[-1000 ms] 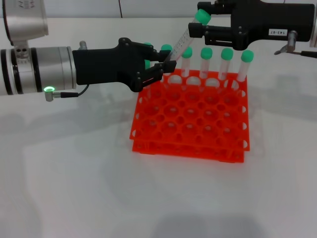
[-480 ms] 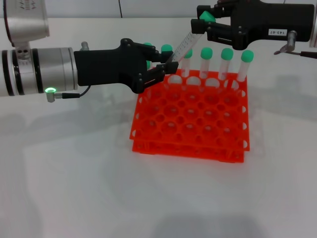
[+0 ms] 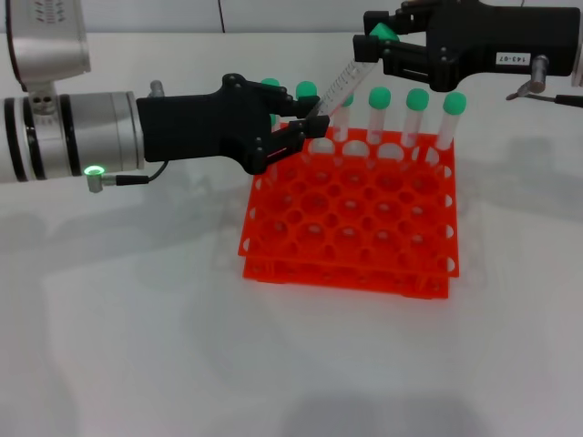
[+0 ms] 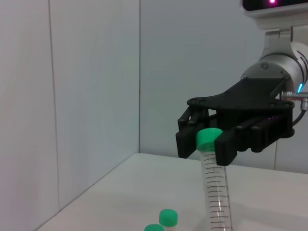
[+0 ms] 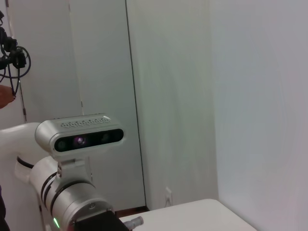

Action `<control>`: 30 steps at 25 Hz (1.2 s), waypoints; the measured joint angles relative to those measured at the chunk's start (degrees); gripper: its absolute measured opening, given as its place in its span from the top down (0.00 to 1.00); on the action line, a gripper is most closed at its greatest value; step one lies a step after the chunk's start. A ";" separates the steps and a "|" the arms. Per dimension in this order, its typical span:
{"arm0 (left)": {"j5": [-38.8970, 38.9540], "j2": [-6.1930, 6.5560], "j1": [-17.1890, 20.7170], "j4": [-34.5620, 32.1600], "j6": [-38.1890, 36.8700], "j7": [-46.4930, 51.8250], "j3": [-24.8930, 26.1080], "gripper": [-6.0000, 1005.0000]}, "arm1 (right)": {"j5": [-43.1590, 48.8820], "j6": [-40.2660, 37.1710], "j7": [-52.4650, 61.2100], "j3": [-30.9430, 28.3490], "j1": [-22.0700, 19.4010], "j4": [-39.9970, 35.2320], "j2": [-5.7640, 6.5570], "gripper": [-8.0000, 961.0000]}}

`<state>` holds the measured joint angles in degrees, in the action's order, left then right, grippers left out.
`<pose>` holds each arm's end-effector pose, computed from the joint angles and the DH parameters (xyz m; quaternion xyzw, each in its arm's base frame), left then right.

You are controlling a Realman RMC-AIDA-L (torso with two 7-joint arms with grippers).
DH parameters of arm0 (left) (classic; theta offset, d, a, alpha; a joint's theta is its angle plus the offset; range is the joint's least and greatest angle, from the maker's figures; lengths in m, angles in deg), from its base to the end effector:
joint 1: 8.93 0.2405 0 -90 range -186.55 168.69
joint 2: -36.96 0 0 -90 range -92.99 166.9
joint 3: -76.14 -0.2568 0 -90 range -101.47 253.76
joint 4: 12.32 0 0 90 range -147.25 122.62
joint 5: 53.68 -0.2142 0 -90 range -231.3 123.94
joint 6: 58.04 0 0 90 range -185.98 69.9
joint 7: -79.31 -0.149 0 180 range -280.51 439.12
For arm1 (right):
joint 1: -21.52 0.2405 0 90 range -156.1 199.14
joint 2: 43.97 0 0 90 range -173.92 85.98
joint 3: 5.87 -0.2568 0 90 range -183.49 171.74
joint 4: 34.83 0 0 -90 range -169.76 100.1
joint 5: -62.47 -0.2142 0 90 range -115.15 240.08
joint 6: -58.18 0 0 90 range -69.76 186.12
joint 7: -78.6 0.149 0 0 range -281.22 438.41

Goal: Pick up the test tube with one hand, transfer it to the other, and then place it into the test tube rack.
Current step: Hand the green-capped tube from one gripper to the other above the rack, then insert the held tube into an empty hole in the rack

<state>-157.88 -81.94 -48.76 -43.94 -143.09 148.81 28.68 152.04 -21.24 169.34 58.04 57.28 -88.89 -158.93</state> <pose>-0.1943 0.3733 -0.0270 -0.9493 -0.0851 -0.2795 0.1161 0.1365 0.3948 0.0317 -0.9403 0.0839 0.2983 0.1409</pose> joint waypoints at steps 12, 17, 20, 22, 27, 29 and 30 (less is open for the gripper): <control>1.07 -0.11 1.24 -0.92 -2.44 4.64 0.01 0.63 | 0.18 -0.11 0.05 0.14 -0.21 -0.35 -0.04 0.69; 1.62 -0.23 2.50 -3.51 -3.41 7.12 0.00 0.54 | 0.17 -0.13 0.05 0.15 -0.38 -0.41 -0.09 0.70; 1.77 -0.22 3.58 -5.98 -3.75 10.17 -0.01 0.39 | 0.16 -0.13 0.05 0.16 -0.43 -0.39 -0.15 0.70; 1.60 -0.19 4.45 -8.14 -4.03 13.24 -0.03 0.32 | 0.15 -0.13 0.06 0.16 -0.43 -0.39 -0.19 0.70; 1.32 -0.08 8.80 -17.09 -5.49 22.93 -0.58 0.16 | -0.07 -0.11 -0.20 0.16 -0.49 -0.29 -0.33 0.70; 1.45 -0.06 10.84 -19.93 -5.64 24.94 -0.63 0.15 | -0.28 0.09 -0.32 0.36 -0.53 -0.15 -0.42 0.70; 1.52 -0.08 11.71 -20.97 -5.68 25.46 -0.61 0.15 | -0.41 0.25 -0.42 0.59 -0.63 -0.09 -0.49 0.70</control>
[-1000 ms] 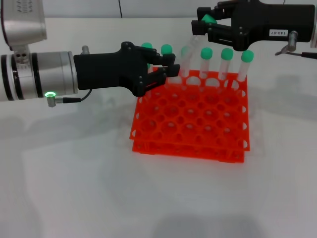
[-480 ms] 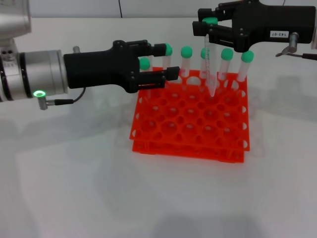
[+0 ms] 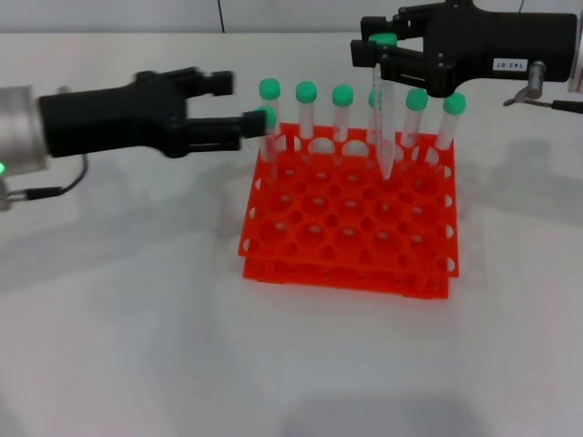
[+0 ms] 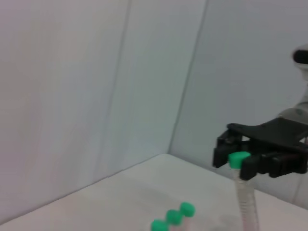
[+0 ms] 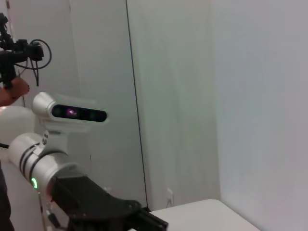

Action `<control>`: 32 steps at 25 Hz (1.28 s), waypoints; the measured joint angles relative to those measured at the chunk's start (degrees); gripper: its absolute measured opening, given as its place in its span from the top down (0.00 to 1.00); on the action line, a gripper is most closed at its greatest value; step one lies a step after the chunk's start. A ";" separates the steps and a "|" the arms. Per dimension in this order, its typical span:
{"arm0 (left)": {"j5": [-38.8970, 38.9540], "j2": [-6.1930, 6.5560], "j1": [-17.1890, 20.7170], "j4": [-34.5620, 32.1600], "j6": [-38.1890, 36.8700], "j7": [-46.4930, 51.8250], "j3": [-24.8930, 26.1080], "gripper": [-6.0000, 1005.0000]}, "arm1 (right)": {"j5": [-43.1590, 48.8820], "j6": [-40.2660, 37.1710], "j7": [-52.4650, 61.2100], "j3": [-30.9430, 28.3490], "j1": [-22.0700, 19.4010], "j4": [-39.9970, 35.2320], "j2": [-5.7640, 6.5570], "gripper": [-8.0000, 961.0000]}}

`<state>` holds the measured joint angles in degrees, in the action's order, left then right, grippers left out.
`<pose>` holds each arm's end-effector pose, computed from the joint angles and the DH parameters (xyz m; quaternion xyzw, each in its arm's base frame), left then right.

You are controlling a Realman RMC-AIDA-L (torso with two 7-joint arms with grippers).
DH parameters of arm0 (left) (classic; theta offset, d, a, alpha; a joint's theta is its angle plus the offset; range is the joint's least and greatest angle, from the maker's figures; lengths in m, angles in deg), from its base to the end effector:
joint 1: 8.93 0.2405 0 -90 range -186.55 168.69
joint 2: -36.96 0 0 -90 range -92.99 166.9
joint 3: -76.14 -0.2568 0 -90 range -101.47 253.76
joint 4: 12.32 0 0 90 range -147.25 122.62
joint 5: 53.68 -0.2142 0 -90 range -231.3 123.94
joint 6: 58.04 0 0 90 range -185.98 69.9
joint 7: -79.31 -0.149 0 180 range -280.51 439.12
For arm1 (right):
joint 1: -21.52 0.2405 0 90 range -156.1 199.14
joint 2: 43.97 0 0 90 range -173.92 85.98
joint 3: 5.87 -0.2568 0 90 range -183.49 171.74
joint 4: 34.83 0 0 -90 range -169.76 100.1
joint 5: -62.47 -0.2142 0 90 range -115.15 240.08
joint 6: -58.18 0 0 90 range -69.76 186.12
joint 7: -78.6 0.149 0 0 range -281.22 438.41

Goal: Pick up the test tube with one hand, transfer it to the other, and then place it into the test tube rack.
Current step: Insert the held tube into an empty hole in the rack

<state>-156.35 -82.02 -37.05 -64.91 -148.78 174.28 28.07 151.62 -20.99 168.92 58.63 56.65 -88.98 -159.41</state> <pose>-0.2160 0.3510 0.0334 -0.9231 -0.2180 -0.2899 0.1275 0.1377 0.3920 0.0276 -0.9395 0.0855 0.3008 0.1395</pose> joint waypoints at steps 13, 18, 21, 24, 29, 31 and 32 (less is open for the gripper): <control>0.27 1.31 7.80 -4.94 -4.15 -1.76 1.39 0.13 | -6.48 5.83 -5.00 6.16 -0.81 1.56 -0.46 0.70; -0.28 1.77 8.26 -5.21 -5.43 -2.62 2.60 0.13 | -10.97 8.54 -9.74 9.94 -0.74 3.08 -0.61 0.70; -0.39 1.98 8.44 -5.08 -6.17 -3.57 2.63 0.13 | -15.11 10.34 -13.53 12.35 -0.62 5.05 -0.61 0.70; -1.15 2.12 8.60 -4.99 -6.94 -4.22 2.65 0.13 | -16.33 11.17 -14.71 13.05 -0.44 6.10 -0.60 0.70; -3.46 2.17 8.98 -4.88 -8.19 -4.86 2.66 0.13 | -18.73 11.77 -18.61 13.72 0.45 9.06 -0.63 0.70; -3.96 2.18 9.18 -4.80 -8.55 -5.05 2.66 0.13 | -19.76 12.41 -19.83 14.66 0.90 9.80 -0.68 0.70; -4.11 2.18 9.23 -4.72 -8.90 -5.22 2.66 0.13 | -20.12 12.96 -20.19 15.27 1.15 10.03 -0.69 0.70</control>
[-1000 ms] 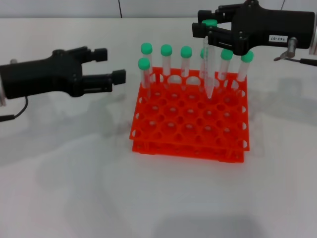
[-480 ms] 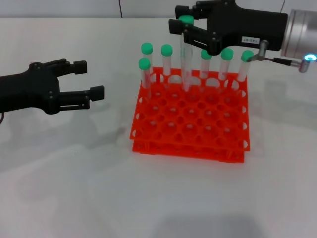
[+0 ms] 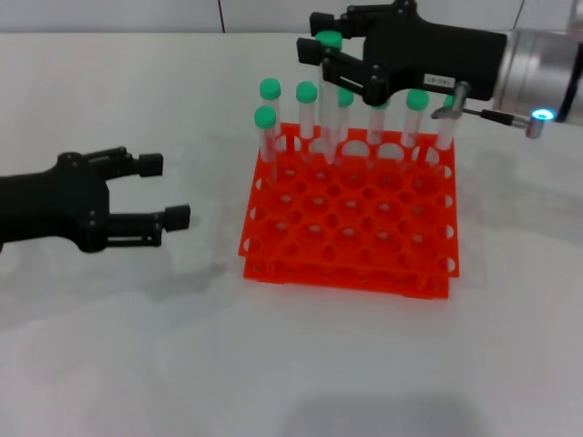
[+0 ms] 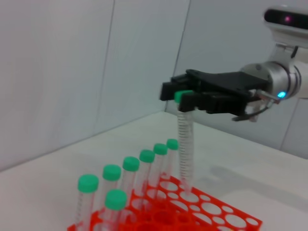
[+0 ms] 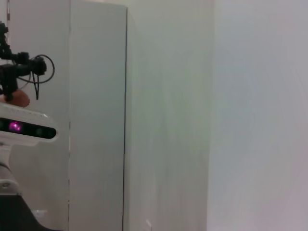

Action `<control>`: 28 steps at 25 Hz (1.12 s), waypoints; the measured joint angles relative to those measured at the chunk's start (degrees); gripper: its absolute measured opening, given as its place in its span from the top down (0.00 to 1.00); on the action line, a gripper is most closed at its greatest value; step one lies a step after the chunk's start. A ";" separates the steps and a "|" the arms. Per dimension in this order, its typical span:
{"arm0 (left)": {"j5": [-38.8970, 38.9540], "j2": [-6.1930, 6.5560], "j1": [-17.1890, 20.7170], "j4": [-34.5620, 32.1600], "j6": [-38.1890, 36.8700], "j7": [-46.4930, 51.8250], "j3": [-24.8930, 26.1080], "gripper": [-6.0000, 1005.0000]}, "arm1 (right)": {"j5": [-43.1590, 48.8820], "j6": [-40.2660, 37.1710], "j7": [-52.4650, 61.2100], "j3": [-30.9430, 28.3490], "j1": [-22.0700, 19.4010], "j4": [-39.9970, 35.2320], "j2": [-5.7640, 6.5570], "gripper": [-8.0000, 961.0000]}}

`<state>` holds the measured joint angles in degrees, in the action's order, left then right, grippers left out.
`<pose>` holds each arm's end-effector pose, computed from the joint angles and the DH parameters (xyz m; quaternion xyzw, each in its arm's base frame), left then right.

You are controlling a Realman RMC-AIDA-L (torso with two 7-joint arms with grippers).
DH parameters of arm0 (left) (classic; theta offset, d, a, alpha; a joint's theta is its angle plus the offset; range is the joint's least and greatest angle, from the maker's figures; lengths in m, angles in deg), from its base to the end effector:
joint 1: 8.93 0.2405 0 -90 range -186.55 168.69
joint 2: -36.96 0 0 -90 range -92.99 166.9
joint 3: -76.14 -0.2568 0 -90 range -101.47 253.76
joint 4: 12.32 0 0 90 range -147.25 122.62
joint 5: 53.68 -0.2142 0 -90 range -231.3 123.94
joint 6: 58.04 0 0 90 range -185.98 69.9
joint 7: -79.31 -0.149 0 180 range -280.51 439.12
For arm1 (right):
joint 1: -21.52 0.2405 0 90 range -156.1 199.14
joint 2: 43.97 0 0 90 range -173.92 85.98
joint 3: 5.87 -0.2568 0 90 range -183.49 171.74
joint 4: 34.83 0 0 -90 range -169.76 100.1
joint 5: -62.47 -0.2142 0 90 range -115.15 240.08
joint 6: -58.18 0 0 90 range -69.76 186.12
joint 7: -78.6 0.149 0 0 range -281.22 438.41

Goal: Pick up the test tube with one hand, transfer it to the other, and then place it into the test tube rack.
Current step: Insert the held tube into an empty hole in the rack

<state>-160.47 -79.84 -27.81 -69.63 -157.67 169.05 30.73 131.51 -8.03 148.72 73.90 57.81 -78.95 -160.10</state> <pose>-0.2681 0.2987 0.0586 -0.9398 -0.2068 -0.2390 0.1301 0.1285 0.3983 -0.0208 -0.9212 0.0357 0.3392 0.1871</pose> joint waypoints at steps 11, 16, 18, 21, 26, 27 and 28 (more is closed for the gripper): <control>-0.85 0.17 0.17 0.71 -2.32 -1.65 0.03 0.13 | -1.96 8.30 -3.43 5.46 1.10 0.65 -0.06 0.70; -1.15 0.18 0.08 1.24 -2.16 -1.85 0.04 0.13 | -5.28 8.36 -5.59 5.67 1.23 2.01 -0.06 0.70; -1.32 0.17 0.01 1.26 -2.12 -1.86 0.05 0.13 | -7.11 8.35 -6.31 5.79 1.49 2.97 -0.06 0.70; -1.48 0.17 -0.07 1.25 -2.08 -1.88 0.06 0.13 | -9.08 8.44 -6.86 6.10 2.04 4.51 -0.06 0.70; -1.52 0.16 -0.12 1.26 -1.95 -2.32 0.06 0.13 | -14.25 8.34 -9.43 7.60 2.46 6.93 -0.06 0.70; -1.52 0.15 -0.15 1.28 -1.93 -2.37 0.06 0.13 | -15.63 8.33 -10.15 8.20 2.48 7.36 -0.05 0.70; -1.52 0.15 -0.20 1.32 -1.92 -2.40 0.06 0.13 | -16.78 8.33 -10.81 8.72 2.53 7.74 -0.06 0.70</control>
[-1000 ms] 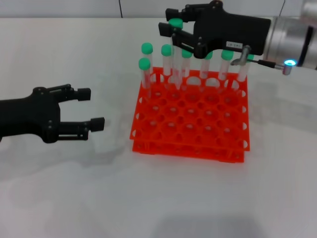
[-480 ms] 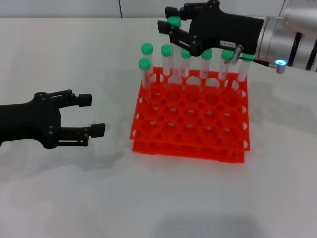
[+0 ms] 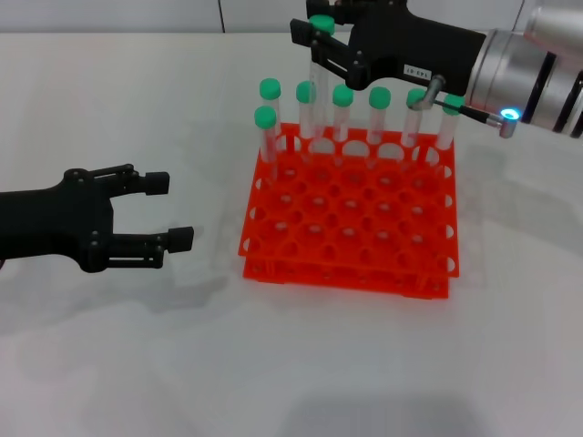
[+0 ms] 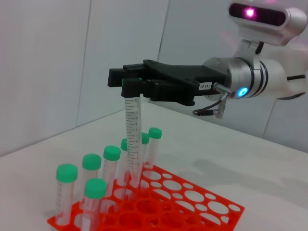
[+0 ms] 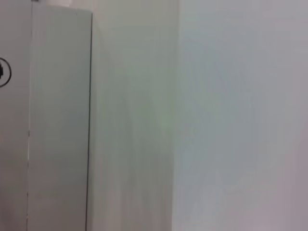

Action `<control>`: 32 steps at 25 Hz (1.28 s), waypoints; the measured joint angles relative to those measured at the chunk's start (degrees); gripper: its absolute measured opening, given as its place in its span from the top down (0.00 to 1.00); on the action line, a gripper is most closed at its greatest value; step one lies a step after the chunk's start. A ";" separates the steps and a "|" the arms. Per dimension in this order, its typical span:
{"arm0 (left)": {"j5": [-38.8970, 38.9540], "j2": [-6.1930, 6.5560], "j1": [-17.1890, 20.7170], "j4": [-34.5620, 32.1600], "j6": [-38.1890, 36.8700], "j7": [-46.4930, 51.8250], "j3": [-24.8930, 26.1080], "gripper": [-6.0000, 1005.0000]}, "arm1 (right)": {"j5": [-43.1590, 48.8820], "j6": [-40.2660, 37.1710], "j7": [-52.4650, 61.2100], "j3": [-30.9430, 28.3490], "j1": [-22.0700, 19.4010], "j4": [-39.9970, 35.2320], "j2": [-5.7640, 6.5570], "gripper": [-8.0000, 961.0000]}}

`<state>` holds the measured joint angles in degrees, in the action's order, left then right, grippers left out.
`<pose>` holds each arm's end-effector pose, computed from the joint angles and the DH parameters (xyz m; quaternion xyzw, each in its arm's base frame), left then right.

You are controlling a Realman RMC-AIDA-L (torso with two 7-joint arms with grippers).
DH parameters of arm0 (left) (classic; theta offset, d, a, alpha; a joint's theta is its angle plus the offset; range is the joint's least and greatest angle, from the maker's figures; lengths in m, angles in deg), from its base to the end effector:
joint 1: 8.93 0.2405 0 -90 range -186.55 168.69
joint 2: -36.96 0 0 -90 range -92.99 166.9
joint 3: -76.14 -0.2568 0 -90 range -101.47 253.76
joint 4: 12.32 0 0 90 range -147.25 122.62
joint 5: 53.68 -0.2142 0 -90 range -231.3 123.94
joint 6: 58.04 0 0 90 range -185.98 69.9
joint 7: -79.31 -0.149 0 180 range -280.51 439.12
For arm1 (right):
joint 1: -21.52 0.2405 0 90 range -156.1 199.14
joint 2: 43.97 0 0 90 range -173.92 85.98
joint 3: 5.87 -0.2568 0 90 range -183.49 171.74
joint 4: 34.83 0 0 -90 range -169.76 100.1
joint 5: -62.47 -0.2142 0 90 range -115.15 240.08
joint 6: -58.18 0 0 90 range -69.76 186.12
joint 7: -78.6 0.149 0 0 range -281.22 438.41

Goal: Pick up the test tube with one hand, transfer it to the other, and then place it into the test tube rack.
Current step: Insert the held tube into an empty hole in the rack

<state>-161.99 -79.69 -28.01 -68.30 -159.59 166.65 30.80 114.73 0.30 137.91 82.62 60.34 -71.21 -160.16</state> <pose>-0.2708 0.2925 0.0538 -0.9467 -0.1943 -0.2317 0.1112 0.1308 0.4117 -0.0408 -0.9028 0.0578 0.3529 0.2390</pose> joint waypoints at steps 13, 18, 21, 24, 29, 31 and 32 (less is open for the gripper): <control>0.00 0.01 -0.37 0.62 0.13 -0.23 0.00 0.13 | -14.96 -0.28 -11.28 6.91 0.49 4.65 0.00 0.70; 0.02 -0.28 -0.35 0.62 0.13 -0.25 -0.05 0.13 | -18.88 -0.61 -15.15 9.55 0.41 5.44 0.00 0.70; 0.04 -0.38 -0.34 0.62 0.13 -0.25 -0.10 0.13 | -21.54 -1.30 -17.73 11.30 0.24 5.84 0.00 0.70; 0.04 -0.45 -0.33 0.62 0.12 -0.25 -0.15 0.13 | -23.00 -1.61 -18.84 11.96 0.23 6.48 0.00 0.70; 0.04 -0.64 -0.38 0.62 0.07 -0.25 -0.24 0.13 | -23.29 -1.34 -19.61 12.13 0.77 7.83 0.00 0.70; 0.04 -0.71 -0.42 0.62 0.09 -0.25 -0.25 0.13 | -23.30 -1.26 -19.78 12.19 1.04 8.50 0.00 0.70; 0.04 -0.74 -0.45 0.62 0.09 -0.25 -0.26 0.13 | -23.31 -1.24 -19.77 12.24 1.11 8.63 0.00 0.70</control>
<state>-161.95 -80.43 -28.46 -67.68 -159.51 166.41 30.53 91.42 -0.94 118.13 94.86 61.45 -62.58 -160.16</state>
